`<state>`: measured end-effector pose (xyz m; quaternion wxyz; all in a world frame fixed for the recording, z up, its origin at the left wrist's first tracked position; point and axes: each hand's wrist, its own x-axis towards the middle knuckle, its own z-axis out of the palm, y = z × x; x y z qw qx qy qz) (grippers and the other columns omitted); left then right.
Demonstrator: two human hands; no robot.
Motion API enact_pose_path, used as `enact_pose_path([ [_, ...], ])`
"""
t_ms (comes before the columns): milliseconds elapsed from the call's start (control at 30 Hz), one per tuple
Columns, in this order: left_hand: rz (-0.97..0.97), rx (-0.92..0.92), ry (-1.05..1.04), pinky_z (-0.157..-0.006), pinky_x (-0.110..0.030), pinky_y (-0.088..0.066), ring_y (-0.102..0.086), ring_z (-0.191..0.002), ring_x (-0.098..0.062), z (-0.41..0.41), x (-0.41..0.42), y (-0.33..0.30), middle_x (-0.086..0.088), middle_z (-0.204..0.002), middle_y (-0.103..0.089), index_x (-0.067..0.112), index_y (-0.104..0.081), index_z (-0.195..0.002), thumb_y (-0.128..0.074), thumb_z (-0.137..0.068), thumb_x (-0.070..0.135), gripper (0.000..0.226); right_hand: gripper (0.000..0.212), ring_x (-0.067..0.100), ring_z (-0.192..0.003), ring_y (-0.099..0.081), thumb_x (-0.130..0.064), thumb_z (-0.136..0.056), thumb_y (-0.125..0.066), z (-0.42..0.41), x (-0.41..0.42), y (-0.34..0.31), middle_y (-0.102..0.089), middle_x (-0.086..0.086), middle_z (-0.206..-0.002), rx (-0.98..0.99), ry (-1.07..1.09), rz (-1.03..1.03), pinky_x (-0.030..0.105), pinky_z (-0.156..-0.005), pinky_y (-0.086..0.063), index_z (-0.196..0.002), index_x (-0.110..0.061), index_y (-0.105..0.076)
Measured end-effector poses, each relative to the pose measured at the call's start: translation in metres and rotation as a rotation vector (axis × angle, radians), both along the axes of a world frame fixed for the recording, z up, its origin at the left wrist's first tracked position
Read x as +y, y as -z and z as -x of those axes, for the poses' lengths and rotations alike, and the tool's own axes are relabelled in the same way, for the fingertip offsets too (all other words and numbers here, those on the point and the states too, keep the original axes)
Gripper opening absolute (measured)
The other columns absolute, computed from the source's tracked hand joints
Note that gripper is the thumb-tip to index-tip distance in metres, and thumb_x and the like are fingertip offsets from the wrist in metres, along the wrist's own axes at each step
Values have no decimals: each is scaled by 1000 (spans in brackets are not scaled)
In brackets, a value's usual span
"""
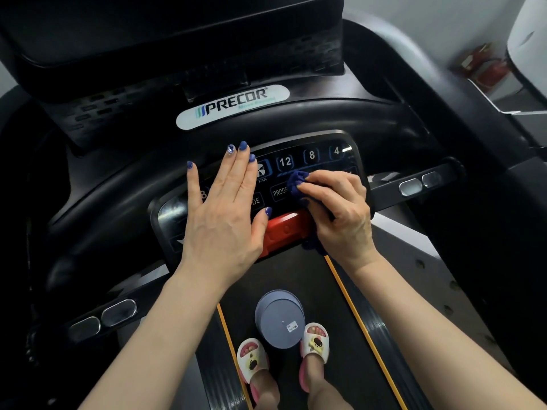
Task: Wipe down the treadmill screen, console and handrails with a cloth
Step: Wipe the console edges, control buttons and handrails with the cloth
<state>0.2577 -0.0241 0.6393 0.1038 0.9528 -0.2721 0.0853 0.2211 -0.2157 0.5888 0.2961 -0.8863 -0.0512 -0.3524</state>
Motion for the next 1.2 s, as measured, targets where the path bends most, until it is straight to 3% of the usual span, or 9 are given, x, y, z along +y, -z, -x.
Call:
enact_pose_path([
  [100,-3,-1,3,-121,-52,10,-8,-153,-16,0,1,0,-7,-165,-15,8,-24,-155,-44,-94,39,71,11,25,-98,-59,-9,-89,-69,-5,0,-1,-69,6,-104,-22,1,-20,43,-87,-46,-97,-8,-76],
  [267,-6,7,-3,-121,-51,11,-5,-153,-15,0,0,-1,-6,-165,-12,9,-22,-156,-45,-94,38,72,11,22,-97,-55,2,-85,-70,8,6,7,-67,10,-101,-1,69,-126,26,-90,-45,-93,-3,-76],
  [467,-21,4,-11,-121,-50,13,-3,-153,-15,1,-1,-1,-6,-166,-10,9,-20,-156,-45,-94,38,73,12,15,-95,-51,6,-84,-70,6,10,5,-66,10,-98,-6,123,-187,22,-87,-43,-91,-2,-75],
  [600,-22,10,-6,-120,-48,16,-2,-153,-15,1,-1,-2,-5,-166,-9,9,-20,-156,-49,-95,36,73,17,19,-98,-53,9,-82,-69,24,17,12,-65,10,-101,32,229,-281,18,-91,-40,-95,-1,-75],
  [700,-30,12,-5,-120,-47,17,-2,-153,-15,1,0,-3,-5,-166,-9,9,-20,-156,-56,-96,34,75,16,22,-98,-55,9,-82,-68,23,19,10,-65,11,-100,36,256,-309,18,-91,-41,-94,0,-74],
  [1200,-50,31,13,-120,-47,16,1,-153,-15,-1,-30,-4,-5,-166,-6,8,-18,-157,-42,-92,43,77,15,24,-98,-55,10,-82,-67,42,19,22,-61,15,-103,66,261,-323,21,-90,-45,-95,4,-70],
])
